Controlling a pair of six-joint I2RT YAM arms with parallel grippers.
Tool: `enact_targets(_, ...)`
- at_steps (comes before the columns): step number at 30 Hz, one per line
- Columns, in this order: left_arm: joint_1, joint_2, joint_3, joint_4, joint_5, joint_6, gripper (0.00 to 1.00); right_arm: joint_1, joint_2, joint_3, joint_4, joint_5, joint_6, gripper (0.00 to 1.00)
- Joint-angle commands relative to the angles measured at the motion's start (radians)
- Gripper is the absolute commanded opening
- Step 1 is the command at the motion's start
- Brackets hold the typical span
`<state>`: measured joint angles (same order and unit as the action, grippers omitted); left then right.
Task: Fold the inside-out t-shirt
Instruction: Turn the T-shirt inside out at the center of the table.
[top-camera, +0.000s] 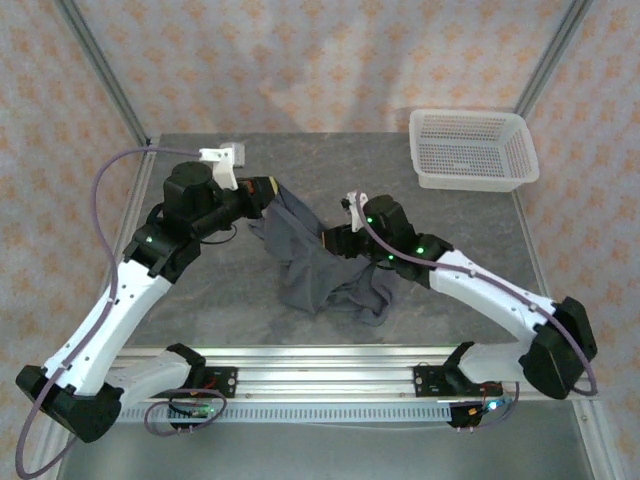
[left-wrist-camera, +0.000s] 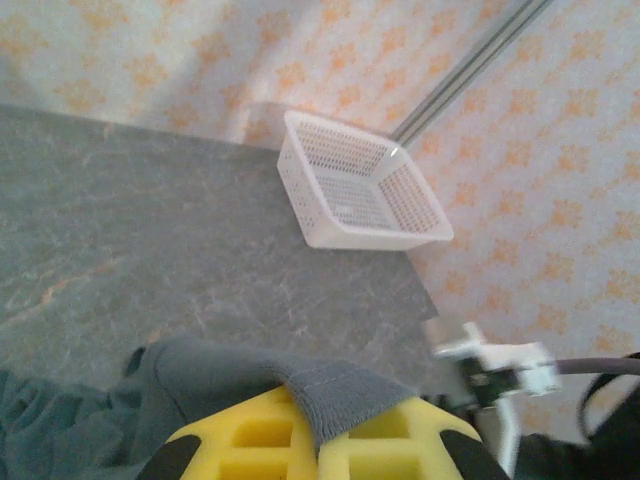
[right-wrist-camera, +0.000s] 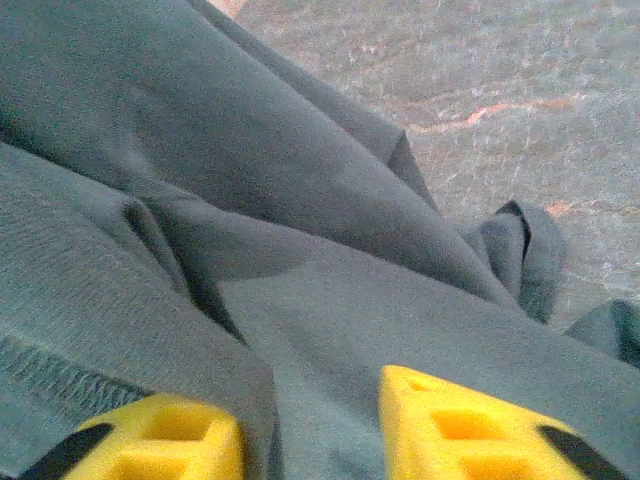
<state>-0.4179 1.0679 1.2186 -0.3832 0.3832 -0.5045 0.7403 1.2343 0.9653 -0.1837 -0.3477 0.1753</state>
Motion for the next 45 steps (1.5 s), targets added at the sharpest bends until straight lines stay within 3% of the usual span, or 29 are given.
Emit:
enact_targets(1,0.006,0.013,0.009,-0.021,0.048,-0.005,0.00,-0.003,-0.094,-0.009,-0.010,0.008,-0.052,0.45)
enact_targets(5,0.001,0.029,-0.003,-0.006,0.080,-0.024,0.00,-0.002,-0.093,0.043,0.013,-0.046,-0.106,0.55)
enact_targets(11,-0.003,0.050,0.012,-0.038,0.026,-0.025,0.00,0.031,0.031,0.166,0.022,-0.240,-0.164,0.57)
enact_targets(13,-0.004,0.069,0.035,-0.076,-0.016,-0.025,0.00,0.066,0.033,0.164,0.040,-0.201,-0.178,0.57)
enact_targets(16,-0.005,0.087,0.046,-0.068,0.003,-0.024,0.00,0.080,0.027,0.167,0.014,-0.012,-0.182,0.58)
enact_targets(18,-0.007,0.094,0.047,-0.068,-0.017,-0.059,0.00,0.080,-0.008,0.151,0.012,0.049,-0.196,0.58)
enact_targets(22,-0.007,0.119,0.071,-0.103,-0.067,-0.065,0.00,0.127,-0.120,0.081,0.055,0.016,-0.251,0.52)
enact_targets(26,-0.008,0.134,0.073,-0.101,-0.079,-0.090,0.00,0.174,-0.086,0.125,0.030,-0.044,-0.178,0.44)
enact_targets(32,-0.008,0.138,0.073,-0.109,-0.103,-0.126,0.00,0.173,0.106,0.237,-0.005,0.078,-0.140,0.56)
enact_targets(37,-0.008,0.132,0.090,-0.136,-0.128,-0.119,0.00,0.173,0.234,0.343,-0.070,0.061,-0.194,0.57)
enact_targets(39,-0.008,0.132,0.096,-0.142,-0.133,-0.114,0.00,0.173,0.265,0.365,-0.080,0.083,-0.191,0.49)
enact_targets(45,-0.009,0.131,0.093,-0.150,-0.136,-0.103,0.00,0.165,0.248,0.350,-0.065,0.091,-0.171,0.09)
